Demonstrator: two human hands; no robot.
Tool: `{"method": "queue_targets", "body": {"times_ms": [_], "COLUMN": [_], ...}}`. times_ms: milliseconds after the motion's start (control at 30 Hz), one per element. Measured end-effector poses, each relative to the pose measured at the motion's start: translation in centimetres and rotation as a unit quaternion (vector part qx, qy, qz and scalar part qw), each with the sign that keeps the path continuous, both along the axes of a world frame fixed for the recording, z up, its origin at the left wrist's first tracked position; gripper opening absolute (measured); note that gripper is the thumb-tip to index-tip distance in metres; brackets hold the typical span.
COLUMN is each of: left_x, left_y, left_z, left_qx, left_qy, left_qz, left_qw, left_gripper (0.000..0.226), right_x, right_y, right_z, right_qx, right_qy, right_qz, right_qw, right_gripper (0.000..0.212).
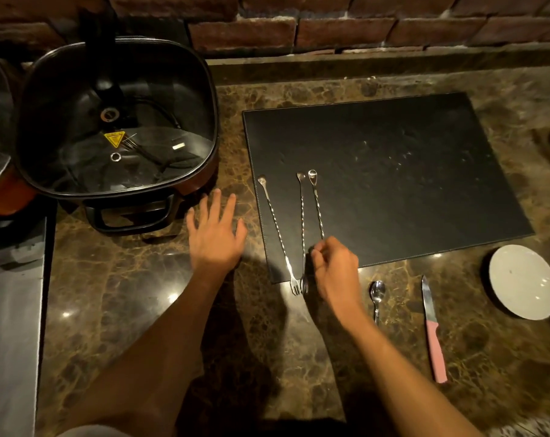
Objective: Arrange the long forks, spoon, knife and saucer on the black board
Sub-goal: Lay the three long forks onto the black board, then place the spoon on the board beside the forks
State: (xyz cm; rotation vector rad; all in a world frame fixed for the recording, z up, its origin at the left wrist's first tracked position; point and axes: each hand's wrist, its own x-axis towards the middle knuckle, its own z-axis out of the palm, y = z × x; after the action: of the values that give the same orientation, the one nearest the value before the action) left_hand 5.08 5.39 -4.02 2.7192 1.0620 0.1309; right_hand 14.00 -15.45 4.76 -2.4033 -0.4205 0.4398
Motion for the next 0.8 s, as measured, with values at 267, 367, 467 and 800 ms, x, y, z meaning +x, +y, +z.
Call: {"method": "queue_targets", "body": {"times_ms": [267,367,467,800], "left_x": [-0.3,-0.7,-1.2,-1.8], "left_y": [-0.1,-1.5,-5.0,-20.3], "left_z": [0.4,1.2,2.6,3.9], "left_qx": [-0.013,-0.036,-0.068,-0.071], "left_qy": [0.021,-0.002,-0.044,-0.058], "left_qz": [-0.014,-0.015,-0.020,-0.262], "left_qw": [1.000,0.999,0.997,0.961], "left_gripper": [0.061,0.059,0.062,0.065], "right_x": [-2.1,-3.1,-3.5,-2.1], "right_y": [-12.9,-14.2,-14.0,-15.4], "right_z": [0.0,-0.5,-0.7,0.0], "right_qx": [-0.062,-0.100,-0.140,-0.159], "right_qy": [0.040,0.051,0.025,0.014], "right_qz": [-0.116,-0.104,-0.081,-0.057], "right_qw": [0.990,0.988,0.987,0.986], "right_gripper": [0.013,0.017,0.014,0.005]}}
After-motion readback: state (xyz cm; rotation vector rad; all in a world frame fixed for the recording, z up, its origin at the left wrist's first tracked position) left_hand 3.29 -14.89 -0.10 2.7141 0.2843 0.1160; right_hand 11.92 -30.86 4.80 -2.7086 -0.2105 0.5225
